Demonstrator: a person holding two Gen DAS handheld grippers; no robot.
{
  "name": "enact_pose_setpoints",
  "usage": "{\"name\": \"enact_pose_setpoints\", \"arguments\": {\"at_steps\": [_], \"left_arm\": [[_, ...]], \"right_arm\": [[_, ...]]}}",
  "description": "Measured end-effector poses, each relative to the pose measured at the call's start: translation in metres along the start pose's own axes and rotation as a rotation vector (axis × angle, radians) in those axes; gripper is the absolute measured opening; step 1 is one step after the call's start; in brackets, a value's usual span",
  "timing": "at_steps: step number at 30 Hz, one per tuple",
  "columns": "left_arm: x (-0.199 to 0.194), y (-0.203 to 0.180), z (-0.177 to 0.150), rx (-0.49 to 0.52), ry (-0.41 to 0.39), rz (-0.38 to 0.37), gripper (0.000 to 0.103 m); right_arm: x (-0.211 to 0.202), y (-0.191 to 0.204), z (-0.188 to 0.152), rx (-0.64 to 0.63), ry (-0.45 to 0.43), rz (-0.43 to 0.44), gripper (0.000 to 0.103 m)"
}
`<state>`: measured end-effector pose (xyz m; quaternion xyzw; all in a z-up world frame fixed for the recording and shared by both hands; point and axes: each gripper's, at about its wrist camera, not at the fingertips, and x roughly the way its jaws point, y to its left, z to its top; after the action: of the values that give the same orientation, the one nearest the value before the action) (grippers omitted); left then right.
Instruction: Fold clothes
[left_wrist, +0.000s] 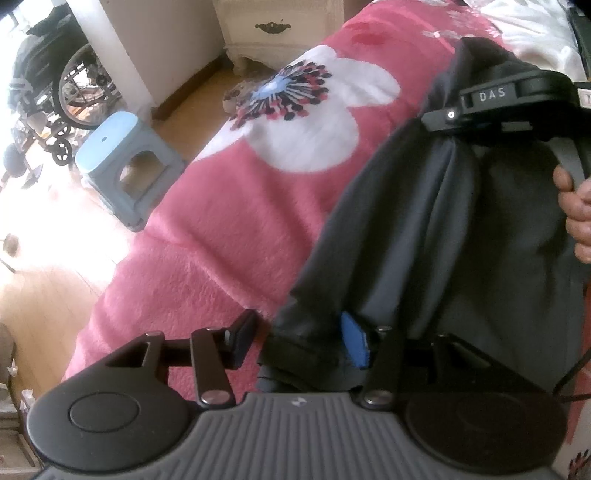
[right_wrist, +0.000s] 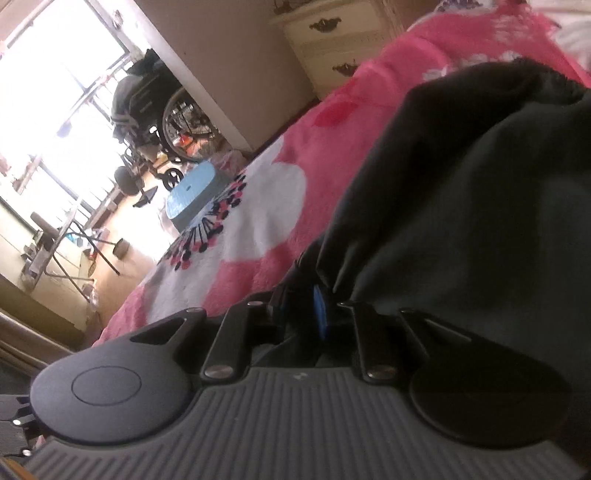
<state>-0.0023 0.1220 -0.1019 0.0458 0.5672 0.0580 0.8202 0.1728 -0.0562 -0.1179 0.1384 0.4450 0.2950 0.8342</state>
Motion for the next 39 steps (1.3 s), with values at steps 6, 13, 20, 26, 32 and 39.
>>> {"name": "enact_pose_setpoints", "arguments": {"at_steps": [6,13,20,26,32,39], "left_arm": [[0.0,-0.001,0.001,-0.007,0.01,0.011,0.054],[0.001,-0.002,0.004,-0.009,0.027,0.022,0.055],[0.001,-0.002,0.005,-0.002,0.032,0.026,0.056],[0.001,-0.002,0.005,0.002,0.034,0.029,0.057],[0.002,-0.003,0.005,0.005,0.036,0.032,0.058],[0.002,-0.003,0.006,0.005,0.038,0.032,0.058]], "right_arm": [[-0.02,0.008,0.006,0.014,-0.029,-0.013,0.017],[-0.05,0.032,-0.007,-0.068,-0.033,0.058,0.018],[-0.027,0.031,-0.029,-0.116,0.045,-0.037,0.016],[-0.033,0.034,-0.028,-0.113,0.051,-0.046,0.017],[-0.054,0.042,-0.025,-0.113,-0.003,0.016,0.019],[-0.067,0.063,-0.032,-0.179,0.014,0.113,0.019]]}}
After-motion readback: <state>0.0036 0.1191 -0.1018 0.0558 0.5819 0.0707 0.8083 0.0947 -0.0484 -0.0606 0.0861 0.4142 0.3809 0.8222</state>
